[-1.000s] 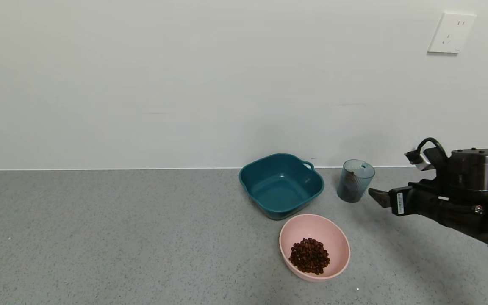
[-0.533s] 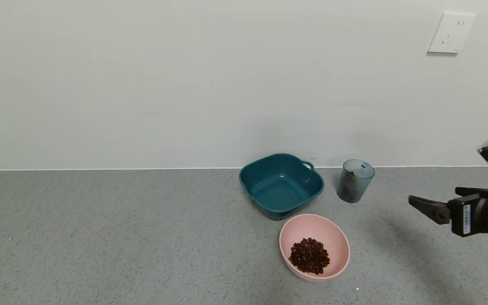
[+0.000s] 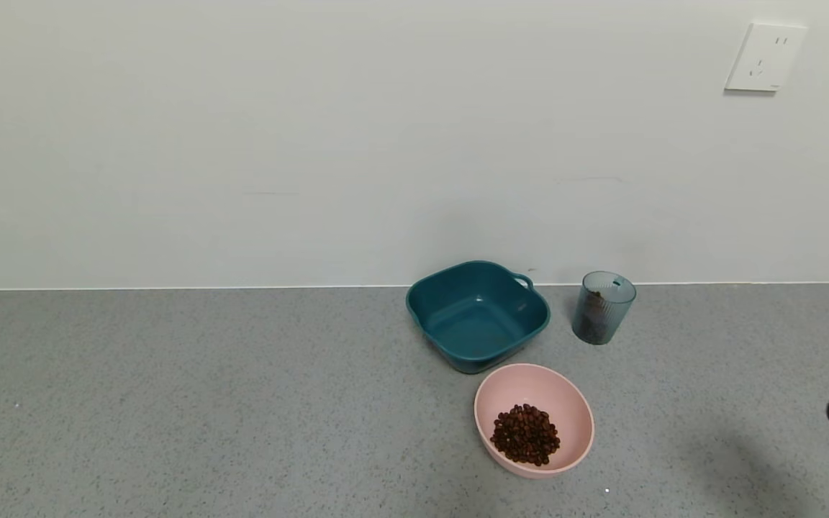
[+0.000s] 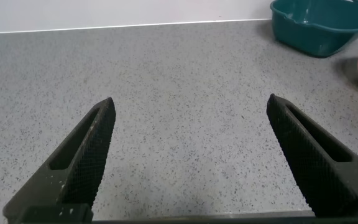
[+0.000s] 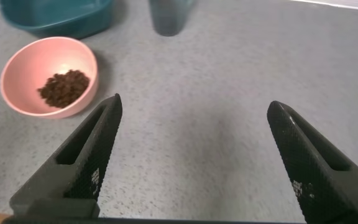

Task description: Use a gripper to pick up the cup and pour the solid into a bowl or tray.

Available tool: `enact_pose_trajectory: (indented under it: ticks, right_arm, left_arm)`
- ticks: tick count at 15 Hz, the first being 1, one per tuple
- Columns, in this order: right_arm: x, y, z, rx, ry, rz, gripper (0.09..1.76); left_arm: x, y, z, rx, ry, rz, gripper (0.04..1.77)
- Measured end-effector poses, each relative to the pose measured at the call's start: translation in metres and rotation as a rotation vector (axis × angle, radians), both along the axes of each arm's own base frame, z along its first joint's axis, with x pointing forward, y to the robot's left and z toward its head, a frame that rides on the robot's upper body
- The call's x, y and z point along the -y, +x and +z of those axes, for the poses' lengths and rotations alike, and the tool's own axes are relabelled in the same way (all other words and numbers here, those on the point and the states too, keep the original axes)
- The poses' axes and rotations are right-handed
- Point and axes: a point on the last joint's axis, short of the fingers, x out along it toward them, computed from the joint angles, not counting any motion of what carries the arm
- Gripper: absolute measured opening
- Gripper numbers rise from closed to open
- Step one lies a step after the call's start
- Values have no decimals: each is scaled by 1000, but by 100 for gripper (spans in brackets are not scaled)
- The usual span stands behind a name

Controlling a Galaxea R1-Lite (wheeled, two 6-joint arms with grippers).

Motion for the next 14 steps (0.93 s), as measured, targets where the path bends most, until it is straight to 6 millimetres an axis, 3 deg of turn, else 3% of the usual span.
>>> enact_pose_trajectory:
  ticks: [8, 14]
  right_arm:
    - [12, -77, -14, 158, 6, -124, 170]
    - [12, -117, -41, 264, -37, -150, 170]
  left_arm:
    - [0, 0, 0, 0, 0, 0, 175]
    - [0, 0, 0, 1, 0, 0, 175]
